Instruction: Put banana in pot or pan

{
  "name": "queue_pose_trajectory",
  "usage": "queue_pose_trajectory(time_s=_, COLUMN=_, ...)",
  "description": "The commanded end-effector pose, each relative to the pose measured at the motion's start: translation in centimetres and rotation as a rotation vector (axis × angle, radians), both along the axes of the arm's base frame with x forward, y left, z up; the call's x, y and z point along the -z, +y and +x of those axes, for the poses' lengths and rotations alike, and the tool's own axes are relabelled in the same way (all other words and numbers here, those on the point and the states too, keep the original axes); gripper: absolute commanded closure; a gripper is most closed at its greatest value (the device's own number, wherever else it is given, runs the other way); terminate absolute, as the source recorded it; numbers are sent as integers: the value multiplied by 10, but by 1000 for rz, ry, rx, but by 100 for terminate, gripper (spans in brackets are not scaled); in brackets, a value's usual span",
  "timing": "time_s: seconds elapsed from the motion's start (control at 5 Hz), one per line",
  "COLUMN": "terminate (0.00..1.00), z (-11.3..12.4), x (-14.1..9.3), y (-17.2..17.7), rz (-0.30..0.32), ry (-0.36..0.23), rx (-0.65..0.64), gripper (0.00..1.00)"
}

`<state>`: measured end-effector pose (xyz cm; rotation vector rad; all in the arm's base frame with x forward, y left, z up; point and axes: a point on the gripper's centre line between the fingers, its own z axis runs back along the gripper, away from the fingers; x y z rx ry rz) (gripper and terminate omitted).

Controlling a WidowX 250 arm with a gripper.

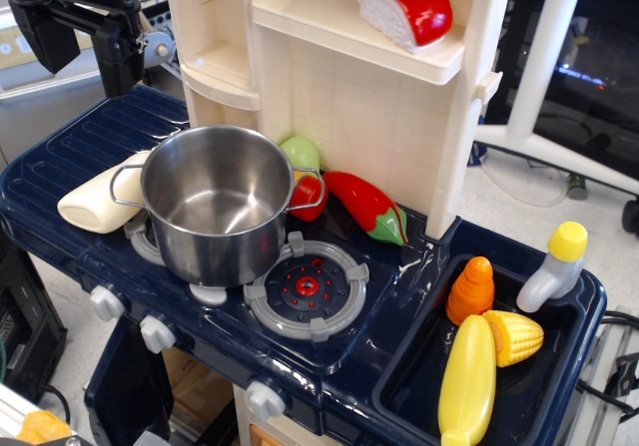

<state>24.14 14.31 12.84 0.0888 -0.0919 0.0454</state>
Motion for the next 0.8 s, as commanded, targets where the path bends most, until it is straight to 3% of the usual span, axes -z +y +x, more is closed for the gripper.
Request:
queue_pose_trajectory(time_s=0.0, terminate=0, z=0, x=0, y=0, rz=0, ry=0, rx=0, gripper=0)
queue_pose_trajectory(time_s=0.2, terminate=0, z=-8, x=-11, y=-38, rz=19, ry=-68, rx=-67, gripper=0)
queue_pose_trajectory(time_s=0.4, terminate=0, z=-19, x=-51, y=-83, rz=108, ry=-55, rx=28, gripper=0)
queue_pose_trajectory(time_s=0.6, terminate=0, z=-29, x=-51, y=-127, rz=-29, ry=-58, rx=93, gripper=0)
